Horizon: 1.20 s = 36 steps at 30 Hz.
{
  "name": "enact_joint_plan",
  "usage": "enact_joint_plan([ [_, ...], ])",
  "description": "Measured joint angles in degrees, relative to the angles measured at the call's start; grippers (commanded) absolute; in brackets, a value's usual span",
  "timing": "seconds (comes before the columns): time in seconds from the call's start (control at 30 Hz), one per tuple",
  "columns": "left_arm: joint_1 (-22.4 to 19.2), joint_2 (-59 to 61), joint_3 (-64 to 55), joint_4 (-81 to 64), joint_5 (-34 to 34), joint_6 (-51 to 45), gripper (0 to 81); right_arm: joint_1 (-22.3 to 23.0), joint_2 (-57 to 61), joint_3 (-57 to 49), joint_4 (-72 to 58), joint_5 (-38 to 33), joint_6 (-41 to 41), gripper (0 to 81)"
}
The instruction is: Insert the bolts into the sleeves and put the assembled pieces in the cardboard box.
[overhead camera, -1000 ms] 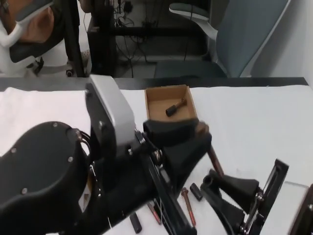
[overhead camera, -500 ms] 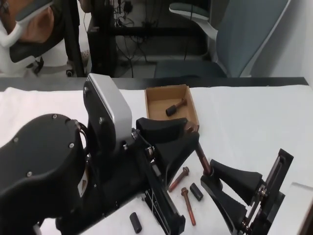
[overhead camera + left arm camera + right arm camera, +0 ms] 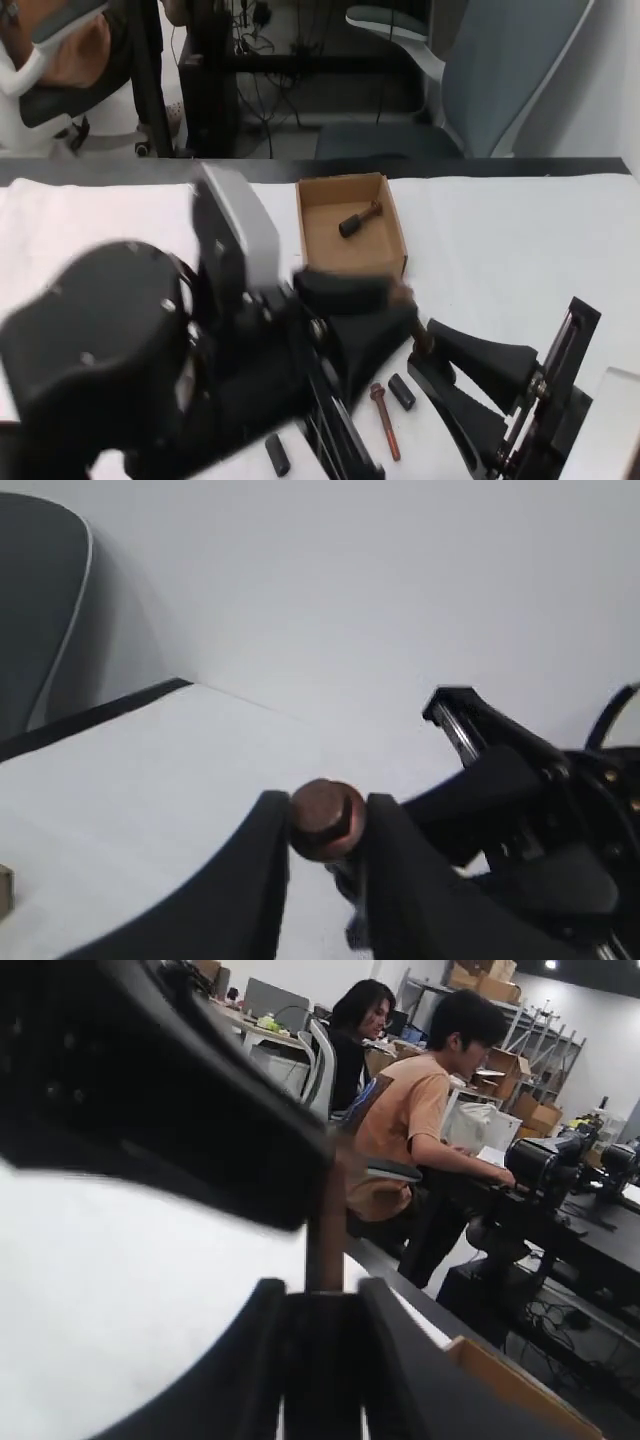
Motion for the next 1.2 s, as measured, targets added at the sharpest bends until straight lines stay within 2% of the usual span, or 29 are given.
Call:
enact_joint_plan([
  [0.07, -1.7, 1.4, 0.0, -0.2, -0.8, -0.3, 13.2, 0.1, 0.0, -0.2, 0.0, -0.1, 0.0, 0.4],
  [0.17, -3.2, 2.7, 0.0, -1.8, -2.4, -0.5, 48.3, 0.1, 0.0, -0.2, 0.4, 0.2, 0.3, 0.4],
  [0.2, -3.8, 3.2, 0.0, -2.6, -1.8, -0.7, 64.1, 0.1, 0.0, -0.2, 0.5, 0.2, 0.7, 0.4],
  [0.23, -4.4, 3.3, 0.0, -3.2, -1.9, -0.7, 70.0, 0.1, 0.0, -0.2, 0.8, 0.8, 1.6, 0.4],
  [0.4, -4.2, 2.7, 0.0, -5.1, -3.3, -0.7, 70.0, -0.5, 0.0, -0.7, 2.7, 9.0, 6.7, 0.4],
  [0.6, 1.7, -6.4, 0.0, -0.5, -5.4, 2.9, 70.0, -6.1, 1.5, -3.3, 7.6, 10.9, 14.1, 0.4],
  [0.73, 4.5, -11.9, 0.0, 10.2, -6.8, 5.3, 70.0, -11.7, 7.1, -10.3, 15.1, 7.2, 15.5, 0.4],
  [0.9, 5.0, -15.8, 0.0, 22.5, -7.8, 5.8, 70.0, -18.9, 20.0, -22.8, 23.4, -0.2, 15.9, 0.4],
  [1.03, 5.0, -16.1, 0.1, 26.8, -8.8, 5.6, 69.9, -23.7, 33.5, -33.8, 28.4, -4.8, 16.1, 0.4],
  [1.2, 5.0, -14.6, 1.0, 28.9, -15.1, 3.0, 69.2, -27.4, 49.1, -49.1, 37.0, -8.2, 16.2, 0.4],
])
